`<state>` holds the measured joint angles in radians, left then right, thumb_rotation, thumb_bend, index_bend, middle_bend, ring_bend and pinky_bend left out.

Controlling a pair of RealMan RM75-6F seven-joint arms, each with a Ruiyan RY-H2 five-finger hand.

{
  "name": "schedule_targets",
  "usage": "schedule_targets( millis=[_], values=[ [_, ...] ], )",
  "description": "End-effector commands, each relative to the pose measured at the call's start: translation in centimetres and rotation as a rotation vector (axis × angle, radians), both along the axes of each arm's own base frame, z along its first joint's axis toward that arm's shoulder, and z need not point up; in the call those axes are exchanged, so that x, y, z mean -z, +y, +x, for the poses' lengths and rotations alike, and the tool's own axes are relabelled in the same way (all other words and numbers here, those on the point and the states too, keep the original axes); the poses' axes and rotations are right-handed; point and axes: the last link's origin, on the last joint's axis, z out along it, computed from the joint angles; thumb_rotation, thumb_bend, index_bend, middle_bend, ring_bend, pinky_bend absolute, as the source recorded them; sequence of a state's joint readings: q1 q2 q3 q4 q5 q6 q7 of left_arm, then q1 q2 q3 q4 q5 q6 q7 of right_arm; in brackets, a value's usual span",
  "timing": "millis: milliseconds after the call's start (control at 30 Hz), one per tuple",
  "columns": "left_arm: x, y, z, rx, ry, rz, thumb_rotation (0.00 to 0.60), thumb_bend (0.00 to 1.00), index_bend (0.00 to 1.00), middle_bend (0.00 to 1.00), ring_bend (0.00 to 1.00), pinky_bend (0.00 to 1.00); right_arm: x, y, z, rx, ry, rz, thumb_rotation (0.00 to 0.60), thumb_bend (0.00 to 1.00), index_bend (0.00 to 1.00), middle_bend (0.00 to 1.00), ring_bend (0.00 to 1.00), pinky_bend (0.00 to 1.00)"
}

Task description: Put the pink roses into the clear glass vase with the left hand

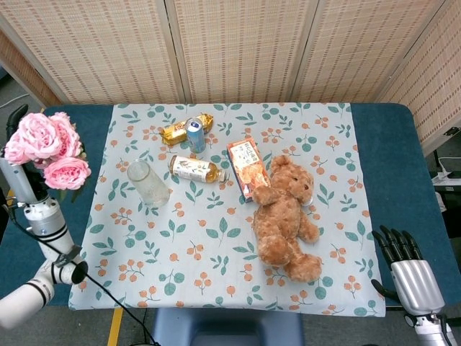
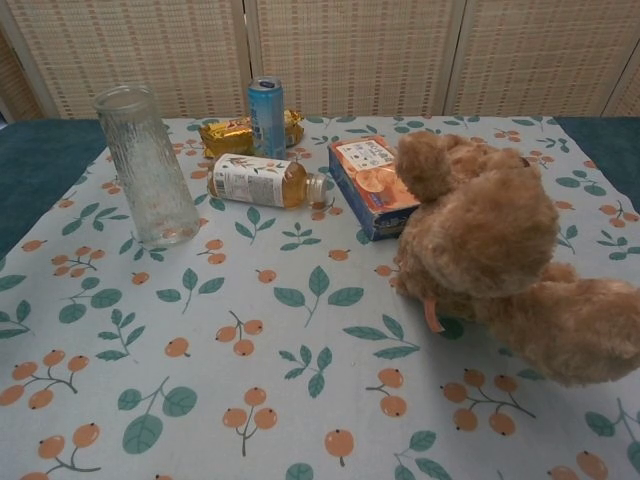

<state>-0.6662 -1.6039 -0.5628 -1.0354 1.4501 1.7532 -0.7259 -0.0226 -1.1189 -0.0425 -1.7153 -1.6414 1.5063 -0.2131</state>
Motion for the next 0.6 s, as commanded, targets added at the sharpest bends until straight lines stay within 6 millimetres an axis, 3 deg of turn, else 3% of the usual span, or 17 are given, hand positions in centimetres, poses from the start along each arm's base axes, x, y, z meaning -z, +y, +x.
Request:
schedule_targets(
  millis=[33, 333, 600],
  values=[
    [1.2, 2.2, 2.9, 0.013, -0.030, -0.034, 0.600, 0.62, 0.84, 0.94, 0.66, 0.16, 0.0, -0.2, -0.1, 0.007, -0.001, -0.010, 0.600, 0.10, 0.00, 0.00, 0.00, 0.00],
    [4.6, 4.9, 7.4, 0.027, -0.005, -0.118, 0.600, 0.62, 0.84, 0.93, 0.66, 0.15, 0.0, -0.6, -0.4, 0.024, 0.002, -0.002, 0.600, 0.10, 0.00, 0.00, 0.00, 0.00],
    [7.0, 6.1, 8.7, 0.014, 0.067, -0.146, 0.600, 0.62, 0.84, 0.93, 0.66, 0.14, -0.1, -0.5, -0.4, 0.021, -0.006, 0.006, 0.600, 0.10, 0.00, 0.00, 0.00, 0.00]
  ],
)
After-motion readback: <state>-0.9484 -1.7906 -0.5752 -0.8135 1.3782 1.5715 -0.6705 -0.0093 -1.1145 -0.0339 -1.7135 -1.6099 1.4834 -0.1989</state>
